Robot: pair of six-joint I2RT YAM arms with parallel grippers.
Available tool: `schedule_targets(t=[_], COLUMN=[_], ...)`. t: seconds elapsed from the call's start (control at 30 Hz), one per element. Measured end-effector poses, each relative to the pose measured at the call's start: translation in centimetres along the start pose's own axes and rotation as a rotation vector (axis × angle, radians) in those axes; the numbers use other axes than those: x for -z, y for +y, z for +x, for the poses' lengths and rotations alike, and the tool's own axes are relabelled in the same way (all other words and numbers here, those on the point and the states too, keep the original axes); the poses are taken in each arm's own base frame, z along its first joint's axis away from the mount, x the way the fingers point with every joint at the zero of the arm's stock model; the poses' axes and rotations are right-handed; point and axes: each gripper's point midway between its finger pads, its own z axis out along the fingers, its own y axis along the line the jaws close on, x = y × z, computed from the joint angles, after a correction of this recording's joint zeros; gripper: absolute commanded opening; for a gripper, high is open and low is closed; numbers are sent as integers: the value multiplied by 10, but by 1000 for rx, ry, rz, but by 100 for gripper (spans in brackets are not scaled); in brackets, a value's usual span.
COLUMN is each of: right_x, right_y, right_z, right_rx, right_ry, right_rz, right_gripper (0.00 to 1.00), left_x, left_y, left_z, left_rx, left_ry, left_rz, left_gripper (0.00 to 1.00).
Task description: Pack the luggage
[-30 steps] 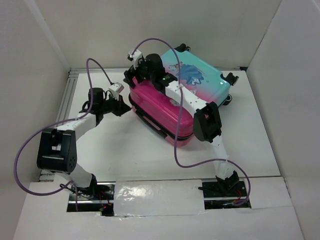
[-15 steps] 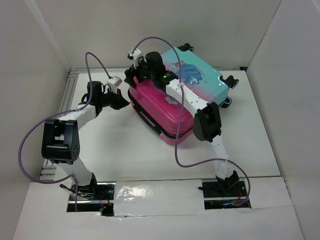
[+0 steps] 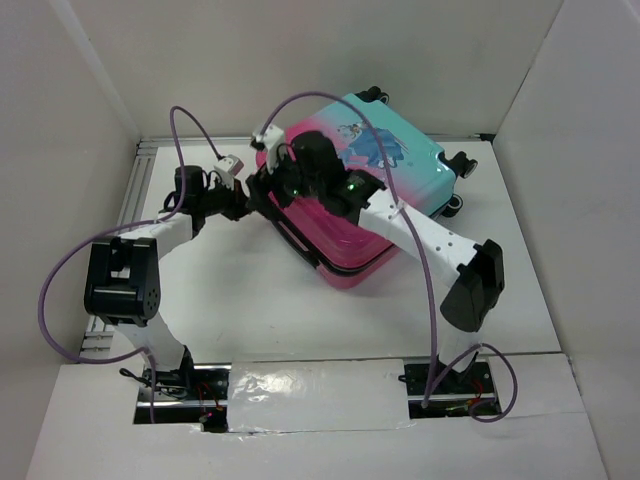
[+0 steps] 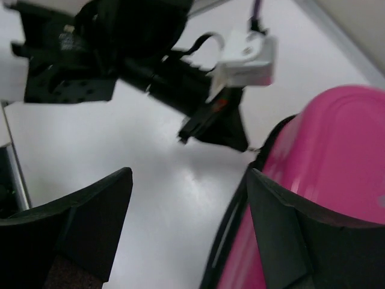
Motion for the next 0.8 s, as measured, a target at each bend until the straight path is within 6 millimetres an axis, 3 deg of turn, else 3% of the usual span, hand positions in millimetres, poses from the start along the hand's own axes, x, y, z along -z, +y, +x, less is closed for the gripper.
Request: schedule_targets(t=[0.07, 0.13, 0.2, 0.27, 0.53, 0.8], right_x=[-2, -7, -10, -12, -28, -57], right_y=[26, 45, 53, 55, 34, 16], right_z=[26, 70, 111, 137, 173, 228], right_rx=[-21, -44, -62, -75, -92, -71], right_ry=[55, 160, 265, 335, 417, 528], right_rz=[-22, -27, -8, 27, 233, 369], right_gripper=[82, 82, 80, 78, 74, 72], left_x=[-1, -3, -3, -4, -4, -4], left_y=[1, 1, 1, 1, 1, 1], left_z=[1, 2, 3, 3, 3, 4], left_rx=[-3, -5, -8, -10, -10, -13], left_ry=[-3, -6, -9, -11, -10, -8], left_rz=[2, 2, 5, 6, 5, 5], left_gripper=[0, 0, 0, 0, 0, 0])
